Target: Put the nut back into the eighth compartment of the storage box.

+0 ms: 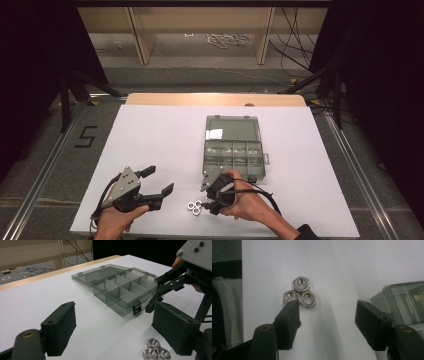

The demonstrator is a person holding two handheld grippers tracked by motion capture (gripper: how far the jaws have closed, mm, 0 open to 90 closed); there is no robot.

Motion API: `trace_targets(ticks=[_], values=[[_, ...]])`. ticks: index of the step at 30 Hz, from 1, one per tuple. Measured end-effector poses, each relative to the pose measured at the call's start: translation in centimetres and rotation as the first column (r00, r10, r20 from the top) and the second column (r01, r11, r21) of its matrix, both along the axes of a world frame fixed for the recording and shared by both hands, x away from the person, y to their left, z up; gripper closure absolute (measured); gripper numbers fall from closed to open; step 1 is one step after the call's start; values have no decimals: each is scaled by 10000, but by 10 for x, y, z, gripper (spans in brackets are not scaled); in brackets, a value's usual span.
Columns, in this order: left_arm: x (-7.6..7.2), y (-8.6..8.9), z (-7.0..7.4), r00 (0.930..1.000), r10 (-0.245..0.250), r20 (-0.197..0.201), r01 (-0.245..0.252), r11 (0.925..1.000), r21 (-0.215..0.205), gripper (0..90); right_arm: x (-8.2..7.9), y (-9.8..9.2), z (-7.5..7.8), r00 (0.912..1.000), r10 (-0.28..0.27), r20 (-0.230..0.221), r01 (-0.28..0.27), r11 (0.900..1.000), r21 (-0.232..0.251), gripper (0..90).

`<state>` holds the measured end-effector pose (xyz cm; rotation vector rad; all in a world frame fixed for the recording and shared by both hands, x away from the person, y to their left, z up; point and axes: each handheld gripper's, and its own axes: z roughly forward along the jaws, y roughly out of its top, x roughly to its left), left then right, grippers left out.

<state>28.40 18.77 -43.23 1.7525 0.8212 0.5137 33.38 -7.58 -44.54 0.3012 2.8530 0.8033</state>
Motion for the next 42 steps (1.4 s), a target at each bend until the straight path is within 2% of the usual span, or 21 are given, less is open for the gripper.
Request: trace_targets(ticks=[6,8,13,16,17,24,27,29,31,32,33,39,41,42], values=[[-3,-1,-2,10000,-62,8,62,9999,126,185,2,7,-5,9995,206,-250,-219,9985,-512,377],[-4,-2,-3,10000,-30,-31,30,10000,5,185,2,9,-6,9991,197,-385,-221,9978,-631,380],[-4,-2,-3,10000,-9,-69,9,10000,-28,186,2,16,-10,9985,334,-435,-373,9952,-909,385],[-3,-1,-3,10000,-54,-15,54,9997,256,188,1,20,-12,9978,506,-435,-553,9920,-1135,395],[-3,-1,-4,9999,-49,-91,50,9999,151,188,1,21,-13,9976,540,-429,-588,9911,-1195,406],[-3,-2,-4,9999,40,-160,-37,9999,157,188,3,26,-16,9966,622,-537,-694,9871,-1444,459],[-1,0,-4,10000,-59,-10,59,9998,211,188,5,27,-16,9958,757,-506,-825,9854,-1490,484],[-2,0,-4,10000,-8,-37,9,9996,271,188,5,28,-16,9961,627,-620,-716,9855,-1539,495],[-2,-1,-4,9999,54,-90,-52,9997,228,190,6,29,-16,9951,793,-586,-874,9846,-1514,513],[-1,0,-4,10000,-7,-45,9,9996,291,191,5,29,-16,9953,663,-711,-766,9850,-1543,523],[-2,-1,-5,9998,97,-174,-94,9998,157,191,7,30,-16,9944,836,-643,-928,9834,-1558,532],[-2,0,-5,9998,113,-182,-110,9998,174,192,9,34,-19,9940,746,-799,-883,9789,-1841,579],[-1,0,-5,9998,117,-189,-113,9997,217,191,10,34,-18,9927,832,-874,-986,9770,-1893,602],[0,1,-5,10000,2,-70,1,9993,367,192,10,35,-18,9921,807,-959,-977,9771,-1890,609]])
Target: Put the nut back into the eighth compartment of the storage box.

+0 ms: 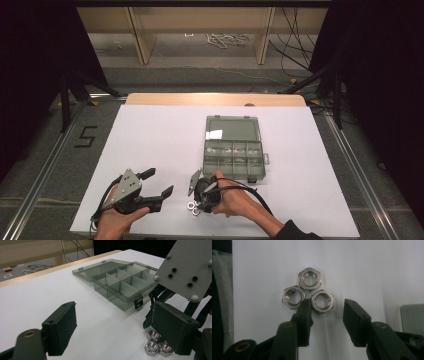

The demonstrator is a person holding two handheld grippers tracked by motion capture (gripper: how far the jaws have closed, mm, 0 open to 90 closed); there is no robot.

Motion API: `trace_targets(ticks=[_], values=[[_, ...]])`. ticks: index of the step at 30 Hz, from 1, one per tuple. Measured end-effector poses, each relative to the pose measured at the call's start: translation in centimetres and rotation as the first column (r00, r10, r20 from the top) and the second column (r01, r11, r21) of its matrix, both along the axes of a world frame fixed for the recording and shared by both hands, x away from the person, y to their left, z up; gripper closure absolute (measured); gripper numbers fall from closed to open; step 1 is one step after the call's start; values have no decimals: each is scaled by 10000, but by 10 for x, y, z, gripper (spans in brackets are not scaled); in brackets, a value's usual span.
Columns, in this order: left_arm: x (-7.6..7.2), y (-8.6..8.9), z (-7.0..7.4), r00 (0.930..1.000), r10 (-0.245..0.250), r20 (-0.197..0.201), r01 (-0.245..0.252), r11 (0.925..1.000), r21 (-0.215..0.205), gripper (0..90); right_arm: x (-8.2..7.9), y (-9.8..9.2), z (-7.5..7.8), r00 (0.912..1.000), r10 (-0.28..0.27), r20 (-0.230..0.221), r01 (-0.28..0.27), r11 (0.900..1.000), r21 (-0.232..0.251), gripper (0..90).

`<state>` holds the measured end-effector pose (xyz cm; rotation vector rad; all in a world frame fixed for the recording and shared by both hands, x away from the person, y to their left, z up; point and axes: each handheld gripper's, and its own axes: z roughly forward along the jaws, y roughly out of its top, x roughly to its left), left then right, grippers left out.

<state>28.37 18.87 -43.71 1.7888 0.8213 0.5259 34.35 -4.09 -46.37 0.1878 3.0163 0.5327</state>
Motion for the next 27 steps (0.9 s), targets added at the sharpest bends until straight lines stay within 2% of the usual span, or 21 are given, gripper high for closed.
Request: trace_targets(ticks=[3,8,11,12,15,18,22,27], values=[[-1,-1,0,9998,133,-146,-135,9998,-145,192,1,2,0,9996,265,9,-264,9996,-65,635],[-1,-1,-1,9998,120,-154,-122,9999,-118,193,2,4,1,9984,545,-138,-547,9984,-136,697],[-1,0,0,9999,109,-133,-110,9999,-112,193,2,5,1,9985,519,-157,-522,9985,-157,701],[0,1,0,10000,8,-10,-8,10000,18,193,2,5,1,9985,530,-136,-532,9984,-198,702],[-1,1,0,9999,105,-45,-105,9999,-18,193,2,4,1,9985,535,-106,-537,9984,-196,702],[0,1,1,10000,7,25,-7,10000,49,194,2,2,3,9994,295,-185,-298,9994,-167,703],[-1,1,1,9999,114,-80,-114,9999,-24,195,5,-4,10,9997,235,-8,-235,9997,25,703],[-1,1,1,9999,131,-34,-131,9999,-25,196,8,-14,24,9998,-126,163,119,9991,404,703]])
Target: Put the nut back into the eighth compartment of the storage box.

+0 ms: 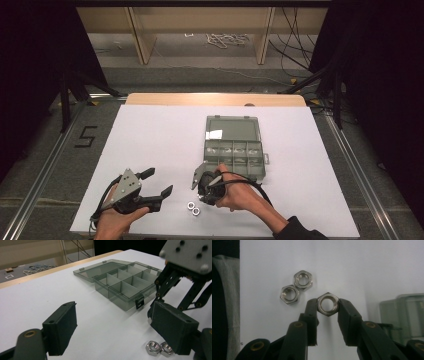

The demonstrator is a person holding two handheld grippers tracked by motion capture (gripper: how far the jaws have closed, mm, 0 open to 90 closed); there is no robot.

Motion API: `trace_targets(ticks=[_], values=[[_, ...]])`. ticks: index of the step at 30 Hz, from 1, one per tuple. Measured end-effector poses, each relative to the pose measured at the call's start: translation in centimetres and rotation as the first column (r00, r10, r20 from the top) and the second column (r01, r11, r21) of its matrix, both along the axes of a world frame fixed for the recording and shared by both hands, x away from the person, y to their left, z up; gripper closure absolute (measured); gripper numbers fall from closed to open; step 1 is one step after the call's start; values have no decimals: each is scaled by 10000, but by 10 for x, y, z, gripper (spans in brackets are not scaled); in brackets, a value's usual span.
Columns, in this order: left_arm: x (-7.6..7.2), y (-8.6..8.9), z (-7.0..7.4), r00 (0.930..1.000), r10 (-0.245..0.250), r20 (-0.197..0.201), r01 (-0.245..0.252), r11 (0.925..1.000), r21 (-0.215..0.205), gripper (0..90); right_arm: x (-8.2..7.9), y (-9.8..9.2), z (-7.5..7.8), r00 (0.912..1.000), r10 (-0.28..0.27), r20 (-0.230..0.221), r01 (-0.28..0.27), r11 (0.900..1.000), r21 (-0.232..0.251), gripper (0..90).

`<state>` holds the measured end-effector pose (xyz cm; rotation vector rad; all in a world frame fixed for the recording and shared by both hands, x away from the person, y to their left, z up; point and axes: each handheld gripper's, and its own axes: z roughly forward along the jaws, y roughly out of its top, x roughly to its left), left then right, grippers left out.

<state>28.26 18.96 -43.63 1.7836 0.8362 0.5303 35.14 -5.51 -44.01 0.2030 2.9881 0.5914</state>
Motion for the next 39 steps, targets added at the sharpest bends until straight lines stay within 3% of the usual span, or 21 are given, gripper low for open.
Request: trace_targets(ticks=[7,13,24,30,39], values=[[1,1,1,9998,-82,162,81,9999,67,196,9,-23,25,9984,-547,158,537,9970,561,703],[0,0,1,10000,55,33,-54,9999,-114,196,15,-38,39,9959,-875,242,851,9924,885,703],[0,1,1,9999,66,113,-66,10000,-3,196,31,-71,52,9819,-1838,462,1778,9776,1123,703],[0,1,1,9999,59,129,-59,10000,-39,196,41,-92,56,9680,-2440,586,2370,9657,1062,703],[0,1,1,9999,132,76,-131,9998,-148,196,55,-124,50,9364,-3444,673,3420,9386,455,703]])
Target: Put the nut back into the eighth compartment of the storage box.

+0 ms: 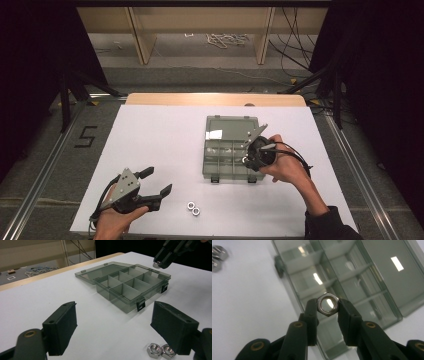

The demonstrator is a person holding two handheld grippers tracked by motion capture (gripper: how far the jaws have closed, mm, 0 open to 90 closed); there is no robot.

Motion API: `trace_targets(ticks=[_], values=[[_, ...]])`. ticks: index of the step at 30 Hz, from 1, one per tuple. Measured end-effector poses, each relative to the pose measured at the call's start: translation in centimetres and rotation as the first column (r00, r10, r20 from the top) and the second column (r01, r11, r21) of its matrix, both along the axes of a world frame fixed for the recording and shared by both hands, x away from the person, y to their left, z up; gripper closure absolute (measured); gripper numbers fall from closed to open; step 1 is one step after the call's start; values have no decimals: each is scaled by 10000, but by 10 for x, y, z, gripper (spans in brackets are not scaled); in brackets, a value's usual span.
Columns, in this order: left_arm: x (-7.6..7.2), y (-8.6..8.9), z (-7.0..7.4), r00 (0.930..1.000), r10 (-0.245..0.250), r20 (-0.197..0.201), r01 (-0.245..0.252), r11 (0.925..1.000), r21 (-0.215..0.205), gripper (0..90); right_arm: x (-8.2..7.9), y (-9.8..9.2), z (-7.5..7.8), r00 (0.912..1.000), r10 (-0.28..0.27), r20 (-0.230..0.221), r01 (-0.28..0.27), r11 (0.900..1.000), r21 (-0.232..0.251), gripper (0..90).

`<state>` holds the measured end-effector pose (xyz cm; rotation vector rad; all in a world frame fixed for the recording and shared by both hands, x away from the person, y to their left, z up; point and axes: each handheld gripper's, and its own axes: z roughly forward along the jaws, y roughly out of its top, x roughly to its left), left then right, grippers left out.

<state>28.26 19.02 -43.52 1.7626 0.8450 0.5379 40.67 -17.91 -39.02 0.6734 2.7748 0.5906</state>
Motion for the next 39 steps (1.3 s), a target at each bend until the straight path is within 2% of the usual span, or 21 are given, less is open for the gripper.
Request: trace_targets(ticks=[1,7,13,15,17,25,27,30,31,35,37,39], values=[[1,1,0,9999,-121,100,120,9999,113,196,1,-3,-2,10000,-91,-16,91,9999,-76,702],[0,0,0,9999,-73,78,73,9999,79,196,7,-14,-8,9991,-409,-96,405,9985,-368,702],[0,0,0,10000,-10,43,10,10000,14,196,10,-18,-14,9982,-575,-188,563,9967,-591,702],[0,1,1,9999,-87,134,86,9999,117,196,11,-18,-16,9977,-632,-244,614,9959,-671,703],[1,0,0,9998,-114,140,113,9999,22,196,12,-19,-19,9971,-730,-229,710,9944,-783,702],[0,0,1,9999,-93,136,93,10000,25,196,15,-22,-27,9964,-770,-362,730,9923,-998,702],[0,0,1,10000,-28,70,29,10000,-87,196,16,-22,-29,9963,-776,-381,733,9920,-1023,702],[0,1,1,9998,-70,178,69,10000,15,196,16,-21,-30,9959,-799,-415,748,9906,-1141,702],[0,0,1,10000,0,94,1,10000,-87,196,16,-21,-31,9958,-816,-421,763,9904,-1149,701],[0,1,2,9994,-140,313,142,9999,-61,196,16,-21,-31,9955,-766,-562,698,9909,-1151,697],[0,1,2,9996,-45,282,48,9999,-105,196,16,-22,-31,9951,-804,-572,742,9918,-1043,629],[0,2,3,9994,-98,332,101,9999,-87,196,15,-21,-28,9961,-829,-309,797,9925,-922,583]])
